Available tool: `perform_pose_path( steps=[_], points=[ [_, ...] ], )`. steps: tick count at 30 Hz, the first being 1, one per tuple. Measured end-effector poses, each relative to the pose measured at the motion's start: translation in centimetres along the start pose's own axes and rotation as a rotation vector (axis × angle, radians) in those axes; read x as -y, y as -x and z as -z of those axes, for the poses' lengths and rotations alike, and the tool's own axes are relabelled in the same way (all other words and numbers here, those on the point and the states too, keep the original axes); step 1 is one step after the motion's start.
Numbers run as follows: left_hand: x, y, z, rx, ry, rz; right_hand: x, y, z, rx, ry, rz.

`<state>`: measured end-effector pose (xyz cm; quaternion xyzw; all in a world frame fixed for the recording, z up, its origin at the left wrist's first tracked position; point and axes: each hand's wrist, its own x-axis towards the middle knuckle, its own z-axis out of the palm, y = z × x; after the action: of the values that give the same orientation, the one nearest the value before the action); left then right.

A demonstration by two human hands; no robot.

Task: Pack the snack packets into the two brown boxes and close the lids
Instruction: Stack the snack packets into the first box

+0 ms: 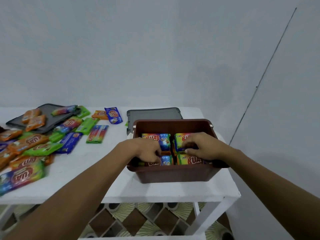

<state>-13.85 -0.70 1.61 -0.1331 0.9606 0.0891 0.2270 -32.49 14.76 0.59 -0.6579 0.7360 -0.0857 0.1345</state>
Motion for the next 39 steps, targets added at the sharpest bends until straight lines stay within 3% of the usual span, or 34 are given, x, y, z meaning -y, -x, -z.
perform_pose_path(
  steps=[3,11,13,18,22,26,29,33,35,39],
  points=[
    [0.2,0.2,-0.2,-0.068,-0.039,-0.008,-0.1,-0.2,-0.2,-0.019,0.107,-0.021],
    [5.6,2.6,-2.5,-0.803,0.19,-0.103,1.2,-2.8,0.5,-0.06,0.018,-0.065],
    [8.2,3.8,-3.8,-0.898,0.21,-0.058,2.4,-4.1,0.4,-0.095,0.021,-0.04],
    [16.0,6.6,-7.6,-0.763,0.125,0.18,7.6,-8.5,0.4,-0.178,0.018,0.057],
    [21.8,9.4,-9.7,-0.593,0.062,0.486,13.3,-13.1,0.4,-0.199,-0.006,0.153],
    [26.4,11.5,-11.4,-0.401,-0.004,0.705,19.6,-18.6,-0.9,0.044,0.171,0.106],
    [28.6,11.7,-12.3,-0.395,0.005,0.683,23.5,-22.9,-3.9,0.186,0.21,0.078],
    [30.9,12.5,-12.1,-0.569,0.123,0.571,25.1,-25.8,-10.5,0.145,0.118,-0.096],
    [31.8,13.3,-12.2,-0.604,0.232,0.493,25.4,-25.9,-13.6,0.061,0.124,-0.17],
    [32.5,14.4,-13.1,-0.757,0.484,0.406,26.4,-24.9,-17.4,-0.265,0.1,-0.276]
  ],
)
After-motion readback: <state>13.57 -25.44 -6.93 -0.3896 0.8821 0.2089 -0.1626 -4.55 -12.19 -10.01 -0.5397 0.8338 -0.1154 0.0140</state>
